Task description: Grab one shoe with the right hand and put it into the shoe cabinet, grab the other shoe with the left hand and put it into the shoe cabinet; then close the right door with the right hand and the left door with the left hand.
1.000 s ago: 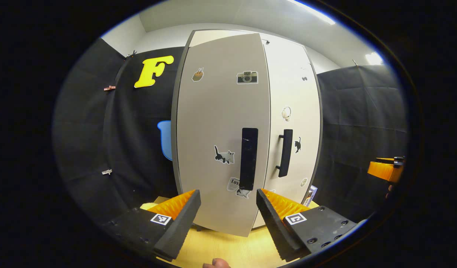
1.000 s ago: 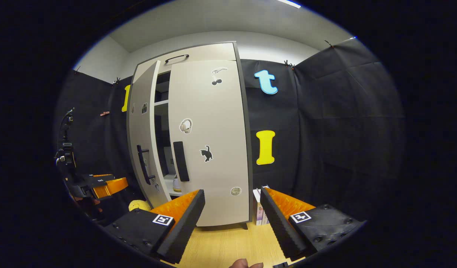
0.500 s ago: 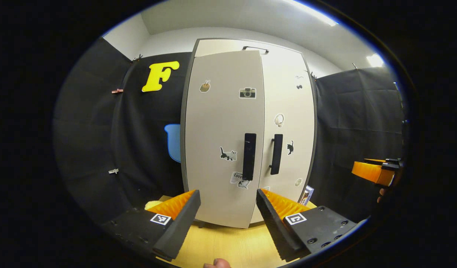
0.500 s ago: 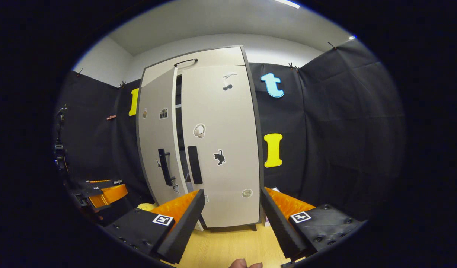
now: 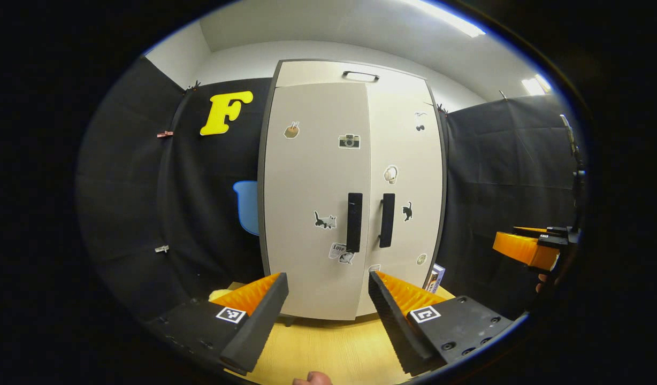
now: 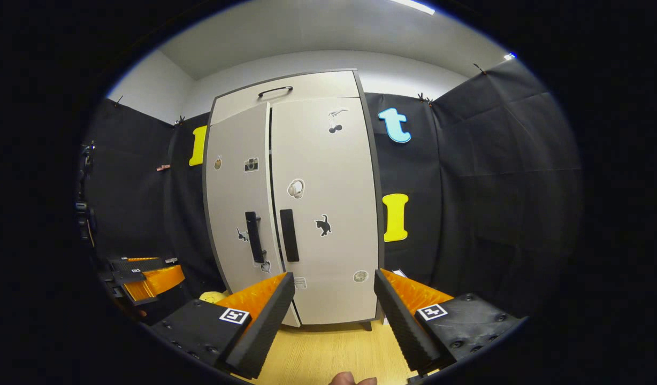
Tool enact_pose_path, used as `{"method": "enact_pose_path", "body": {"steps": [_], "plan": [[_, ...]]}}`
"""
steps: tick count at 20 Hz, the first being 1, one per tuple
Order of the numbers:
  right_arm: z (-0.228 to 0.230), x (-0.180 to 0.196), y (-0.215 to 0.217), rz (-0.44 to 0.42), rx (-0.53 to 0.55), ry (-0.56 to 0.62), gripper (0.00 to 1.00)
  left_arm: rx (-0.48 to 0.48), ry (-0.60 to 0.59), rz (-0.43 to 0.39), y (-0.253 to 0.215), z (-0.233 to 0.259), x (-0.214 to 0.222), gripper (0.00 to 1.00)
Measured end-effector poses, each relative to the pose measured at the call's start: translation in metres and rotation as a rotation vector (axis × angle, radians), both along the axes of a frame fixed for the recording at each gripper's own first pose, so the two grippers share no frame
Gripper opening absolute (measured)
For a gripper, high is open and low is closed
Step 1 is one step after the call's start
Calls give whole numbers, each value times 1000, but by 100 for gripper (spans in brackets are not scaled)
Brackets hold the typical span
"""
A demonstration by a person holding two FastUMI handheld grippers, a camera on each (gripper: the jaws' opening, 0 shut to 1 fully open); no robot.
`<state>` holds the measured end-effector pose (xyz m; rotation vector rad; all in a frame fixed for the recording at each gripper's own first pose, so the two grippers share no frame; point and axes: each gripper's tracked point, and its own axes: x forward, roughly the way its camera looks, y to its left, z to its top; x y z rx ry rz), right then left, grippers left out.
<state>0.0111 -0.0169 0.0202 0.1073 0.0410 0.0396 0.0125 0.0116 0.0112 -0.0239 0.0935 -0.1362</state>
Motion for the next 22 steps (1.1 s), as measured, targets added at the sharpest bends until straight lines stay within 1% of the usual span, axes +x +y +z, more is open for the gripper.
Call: {"method": "enact_pose_path", "body": {"steps": [12,22], "plan": [[0,-2,8,18,-11,-1,98,-5,10,2,7,-4,-2,95],[-1,-3,2,5,-11,-6,98,-8,5,12,9,-3,0,95]]}}
